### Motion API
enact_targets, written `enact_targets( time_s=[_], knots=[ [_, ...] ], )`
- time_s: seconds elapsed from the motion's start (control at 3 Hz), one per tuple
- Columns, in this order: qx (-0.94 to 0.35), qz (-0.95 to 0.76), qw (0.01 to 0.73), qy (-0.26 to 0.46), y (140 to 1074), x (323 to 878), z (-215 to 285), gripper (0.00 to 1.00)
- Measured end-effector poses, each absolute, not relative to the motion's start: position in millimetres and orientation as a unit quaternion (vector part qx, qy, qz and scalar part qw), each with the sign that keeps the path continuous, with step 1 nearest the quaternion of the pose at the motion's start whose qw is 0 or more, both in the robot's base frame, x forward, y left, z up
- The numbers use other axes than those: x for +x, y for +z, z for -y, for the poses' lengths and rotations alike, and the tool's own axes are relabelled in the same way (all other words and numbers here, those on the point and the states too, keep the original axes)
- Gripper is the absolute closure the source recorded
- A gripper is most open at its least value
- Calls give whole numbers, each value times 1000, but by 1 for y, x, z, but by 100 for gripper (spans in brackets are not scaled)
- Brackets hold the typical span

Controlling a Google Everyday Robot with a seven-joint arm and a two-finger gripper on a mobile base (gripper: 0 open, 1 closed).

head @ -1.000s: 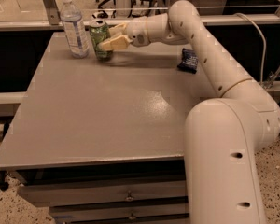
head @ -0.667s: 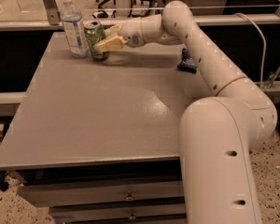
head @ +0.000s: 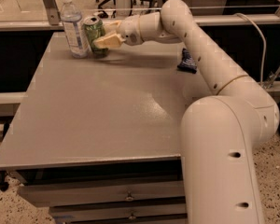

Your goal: Move green can near blue plastic bottle

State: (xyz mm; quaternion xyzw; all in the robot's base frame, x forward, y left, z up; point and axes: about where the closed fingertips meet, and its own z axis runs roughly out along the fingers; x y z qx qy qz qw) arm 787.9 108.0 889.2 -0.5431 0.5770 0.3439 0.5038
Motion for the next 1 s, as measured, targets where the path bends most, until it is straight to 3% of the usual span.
enact_targets(
  time_s=[0.33,0.67,1.0],
  knots=[
    [-547,-574,507,338,890,787,-111,13],
    [-550,-572,506,337,890,783,-113,0],
    [-545,-576,508,335,888,776,-100,0]
  ],
)
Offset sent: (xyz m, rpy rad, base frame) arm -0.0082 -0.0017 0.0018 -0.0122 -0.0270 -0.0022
